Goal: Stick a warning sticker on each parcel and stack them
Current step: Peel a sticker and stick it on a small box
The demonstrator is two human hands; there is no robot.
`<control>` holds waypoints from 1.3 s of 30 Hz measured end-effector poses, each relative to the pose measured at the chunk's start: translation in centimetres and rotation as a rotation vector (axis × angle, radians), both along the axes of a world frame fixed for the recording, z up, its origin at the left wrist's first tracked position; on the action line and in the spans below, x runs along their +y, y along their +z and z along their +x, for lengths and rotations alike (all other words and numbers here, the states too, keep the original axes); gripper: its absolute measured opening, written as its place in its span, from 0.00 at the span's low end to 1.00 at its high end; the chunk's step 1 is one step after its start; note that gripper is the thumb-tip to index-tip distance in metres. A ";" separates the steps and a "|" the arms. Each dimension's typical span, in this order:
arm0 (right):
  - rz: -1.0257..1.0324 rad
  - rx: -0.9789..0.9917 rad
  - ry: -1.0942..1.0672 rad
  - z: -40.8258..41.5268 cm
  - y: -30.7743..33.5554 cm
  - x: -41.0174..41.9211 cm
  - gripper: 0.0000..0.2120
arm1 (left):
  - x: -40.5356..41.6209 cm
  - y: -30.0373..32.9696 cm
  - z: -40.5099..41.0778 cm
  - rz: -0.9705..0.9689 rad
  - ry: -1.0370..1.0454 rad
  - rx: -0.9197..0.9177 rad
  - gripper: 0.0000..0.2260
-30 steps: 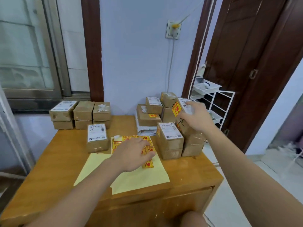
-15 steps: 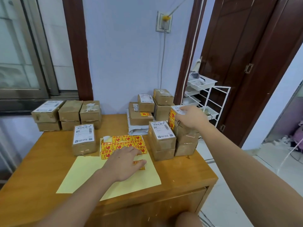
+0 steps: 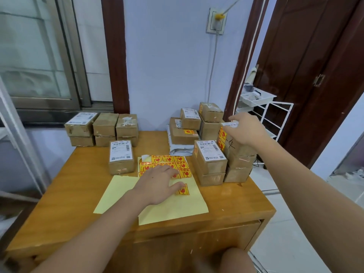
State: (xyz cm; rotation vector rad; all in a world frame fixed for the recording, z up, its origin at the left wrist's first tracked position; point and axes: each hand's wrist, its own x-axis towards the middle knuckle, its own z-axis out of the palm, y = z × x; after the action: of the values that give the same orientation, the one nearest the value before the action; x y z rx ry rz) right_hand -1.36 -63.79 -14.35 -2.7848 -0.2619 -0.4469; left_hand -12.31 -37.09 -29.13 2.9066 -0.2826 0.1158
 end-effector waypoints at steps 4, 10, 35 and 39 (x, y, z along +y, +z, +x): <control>0.008 -0.117 0.181 -1.1 0.2 3.5 0.20 | 2.2 0.4 -0.2 0.011 0.045 -0.082 0.28; 0.007 0.010 0.386 -3.5 -3.6 10.7 0.23 | 8.2 1.5 1.9 -0.034 0.315 -0.128 0.35; 0.141 0.209 0.530 -7.0 -16.8 18.7 0.25 | 13.8 -0.5 3.1 -0.311 0.664 -0.126 0.32; 0.198 0.229 0.518 -8.4 -16.5 18.7 0.25 | 13.5 -0.4 -0.6 -0.567 0.646 -0.206 0.30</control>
State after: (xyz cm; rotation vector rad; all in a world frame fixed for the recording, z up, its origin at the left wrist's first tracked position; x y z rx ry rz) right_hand -9.71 -45.05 -30.88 -2.4183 -0.8069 -0.0236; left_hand -12.88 -23.55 -29.57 2.3069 0.5755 0.5047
